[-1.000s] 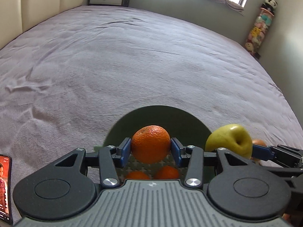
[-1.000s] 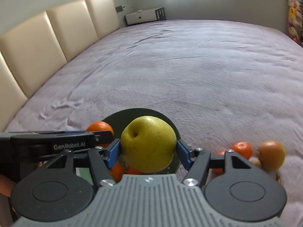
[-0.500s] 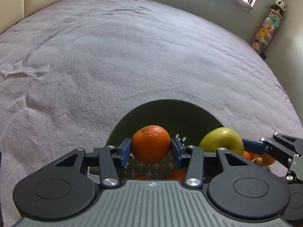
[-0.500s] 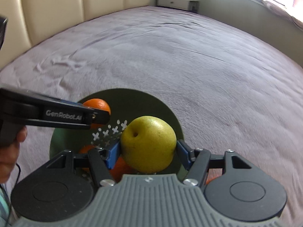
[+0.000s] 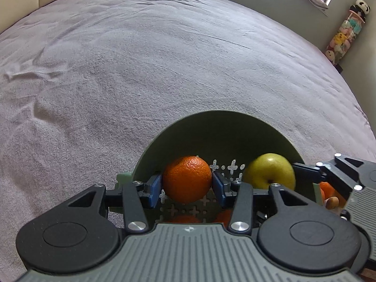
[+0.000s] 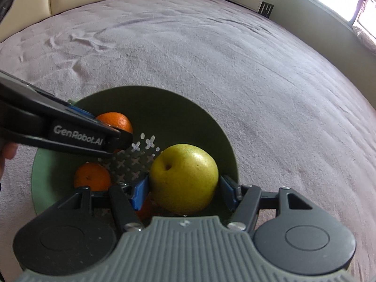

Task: Organize fruits
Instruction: 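Open both grippers to release the tangerine and apple into the colander, then move both open grippers back toward the remaining fruit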

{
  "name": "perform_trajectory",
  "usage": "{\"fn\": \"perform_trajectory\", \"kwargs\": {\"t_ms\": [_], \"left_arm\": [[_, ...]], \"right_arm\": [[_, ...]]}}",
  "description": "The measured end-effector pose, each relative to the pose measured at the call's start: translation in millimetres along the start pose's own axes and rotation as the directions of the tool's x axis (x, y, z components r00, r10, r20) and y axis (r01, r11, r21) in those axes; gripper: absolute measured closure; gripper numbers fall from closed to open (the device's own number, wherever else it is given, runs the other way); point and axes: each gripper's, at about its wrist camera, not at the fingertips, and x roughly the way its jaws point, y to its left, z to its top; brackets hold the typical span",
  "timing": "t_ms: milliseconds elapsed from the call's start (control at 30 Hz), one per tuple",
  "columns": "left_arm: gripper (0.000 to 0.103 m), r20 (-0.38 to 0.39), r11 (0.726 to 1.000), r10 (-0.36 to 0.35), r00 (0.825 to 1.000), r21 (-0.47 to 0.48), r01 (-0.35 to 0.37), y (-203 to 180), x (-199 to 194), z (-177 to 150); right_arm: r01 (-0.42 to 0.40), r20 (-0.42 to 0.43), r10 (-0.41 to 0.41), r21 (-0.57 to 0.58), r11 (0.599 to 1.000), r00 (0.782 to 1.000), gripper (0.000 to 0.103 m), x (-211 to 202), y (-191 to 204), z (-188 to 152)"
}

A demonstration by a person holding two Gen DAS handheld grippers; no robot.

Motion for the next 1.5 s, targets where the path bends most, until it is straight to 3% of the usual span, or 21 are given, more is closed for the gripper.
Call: {"fn": "perform_trajectory", "kwargs": {"t_ms": [233, 400, 900, 1067, 1500], "left_arm": [[0.051, -0.015, 1.0, 0.015, 1.0, 0.021, -0.015, -2.6, 3.7, -0.2], [0.051, -0.013, 1.0, 0.002, 1.0, 0.01, -0.002, -0.4, 2.8, 0.9], [0.038, -0.001, 1.0, 0.022, 1.0, 0.0, -0.022, -2.0, -6.2, 4.5], [0.036, 0.005, 1.0, 0.025, 1.0, 0.006, -0.025, -3.8, -10.5, 6.5], [0.033, 0.043, 0.998, 0.035, 0.998, 0.044, -0.037, -17.8, -32.2, 12.8]], "right_arm": [[-0.013, -0.028, 0.012, -0.054, 0.998, 1.0, 0.042, 14.1, 10.5, 2.9], [-0.025, -0.048, 0.024, -0.025, 0.999, 0.999, 0.042, 22.6, 7.2, 5.6], [-0.025, -0.083, 0.022, -0.027, 0.999, 0.996, 0.042, 31.2, 12.6, 13.3], [-0.008, -0.045, 0.006, -0.028, 1.0, 0.999, 0.035, 21.3, 13.4, 16.4], [0.104, 0.024, -0.103, -0.026, 0.994, 0.994, 0.034, -14.5, 10.2, 20.0]]}}
